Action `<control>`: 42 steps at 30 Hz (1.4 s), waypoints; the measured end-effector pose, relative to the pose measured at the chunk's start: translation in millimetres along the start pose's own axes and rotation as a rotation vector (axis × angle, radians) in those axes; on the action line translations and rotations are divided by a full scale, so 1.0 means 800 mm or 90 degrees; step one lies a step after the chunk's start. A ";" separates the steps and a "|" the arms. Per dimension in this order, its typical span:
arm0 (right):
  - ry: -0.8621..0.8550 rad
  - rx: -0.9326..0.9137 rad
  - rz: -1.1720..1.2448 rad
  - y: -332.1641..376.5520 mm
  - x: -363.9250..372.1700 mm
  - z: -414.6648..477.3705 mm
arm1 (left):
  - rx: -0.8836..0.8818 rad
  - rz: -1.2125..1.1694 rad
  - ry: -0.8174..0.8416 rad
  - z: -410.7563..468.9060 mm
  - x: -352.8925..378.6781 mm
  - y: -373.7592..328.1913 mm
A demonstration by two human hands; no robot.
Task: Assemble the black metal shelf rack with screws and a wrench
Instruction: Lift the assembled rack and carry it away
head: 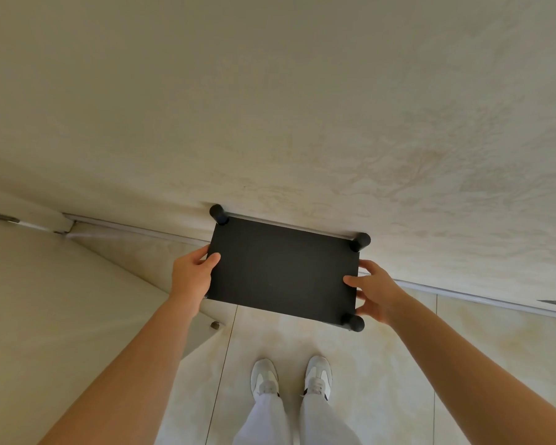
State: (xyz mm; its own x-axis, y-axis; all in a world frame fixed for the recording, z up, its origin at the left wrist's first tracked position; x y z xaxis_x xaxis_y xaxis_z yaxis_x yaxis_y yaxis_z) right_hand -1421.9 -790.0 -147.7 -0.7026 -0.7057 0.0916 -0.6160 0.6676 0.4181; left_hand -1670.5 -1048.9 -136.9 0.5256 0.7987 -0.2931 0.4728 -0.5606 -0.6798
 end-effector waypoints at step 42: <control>-0.055 -0.077 -0.136 -0.002 0.001 -0.007 | -0.059 0.002 0.005 -0.008 -0.002 0.016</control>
State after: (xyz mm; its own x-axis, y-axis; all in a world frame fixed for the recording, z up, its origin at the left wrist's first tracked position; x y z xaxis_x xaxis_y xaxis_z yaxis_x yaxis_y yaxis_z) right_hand -1419.8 -793.2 -142.7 -0.5918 -0.8015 -0.0865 -0.7105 0.4679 0.5256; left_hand -1660.7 -1059.0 -140.6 0.5326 0.7952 -0.2898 0.5342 -0.5814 -0.6138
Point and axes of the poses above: each hand's wrist, its own z-axis towards the middle knuckle, its own x-axis out of the palm, y = z × x, the point moved 9 cm from there along z, towards the middle knuckle, and after that the axes turned 8 degrees about y, right-handed, at the moved point
